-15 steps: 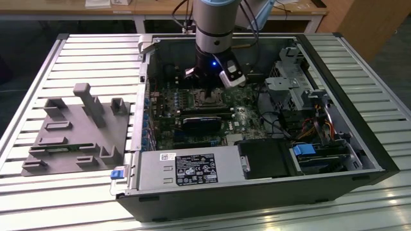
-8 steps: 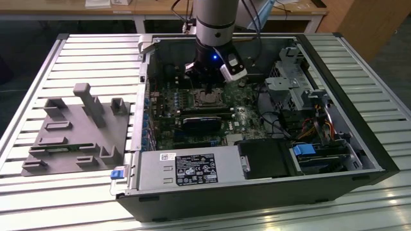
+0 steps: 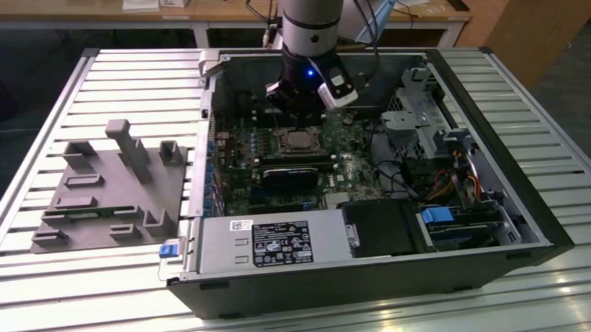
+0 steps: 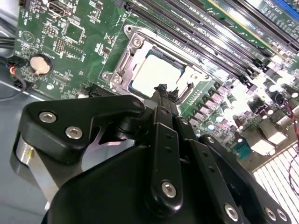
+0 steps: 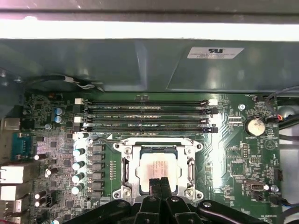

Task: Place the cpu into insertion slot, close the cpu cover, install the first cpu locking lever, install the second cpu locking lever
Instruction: 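Close the cpu cover, then install the first cpu locking lever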

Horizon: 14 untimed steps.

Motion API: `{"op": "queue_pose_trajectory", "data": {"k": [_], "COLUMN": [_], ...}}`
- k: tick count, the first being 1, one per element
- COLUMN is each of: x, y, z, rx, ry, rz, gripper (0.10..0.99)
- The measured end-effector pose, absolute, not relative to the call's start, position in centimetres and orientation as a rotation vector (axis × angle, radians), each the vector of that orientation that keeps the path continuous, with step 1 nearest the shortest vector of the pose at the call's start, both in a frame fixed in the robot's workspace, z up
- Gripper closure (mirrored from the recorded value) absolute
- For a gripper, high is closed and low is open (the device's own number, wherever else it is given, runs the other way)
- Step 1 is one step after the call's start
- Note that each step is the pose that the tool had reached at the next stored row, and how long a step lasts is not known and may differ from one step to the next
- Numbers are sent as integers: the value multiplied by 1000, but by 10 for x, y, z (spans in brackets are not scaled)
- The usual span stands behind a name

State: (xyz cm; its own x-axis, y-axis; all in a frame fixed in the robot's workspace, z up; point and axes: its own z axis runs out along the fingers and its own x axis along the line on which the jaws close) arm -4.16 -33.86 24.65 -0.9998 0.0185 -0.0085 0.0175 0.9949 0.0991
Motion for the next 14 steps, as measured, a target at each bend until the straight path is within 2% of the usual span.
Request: {"op": "queue_pose_trajectory", "data": {"k": [14], "x": [-41], "y": [-339], "z": [250], "rx": [28], "ry": [3129], "rz": [143], "gripper": [984]}}
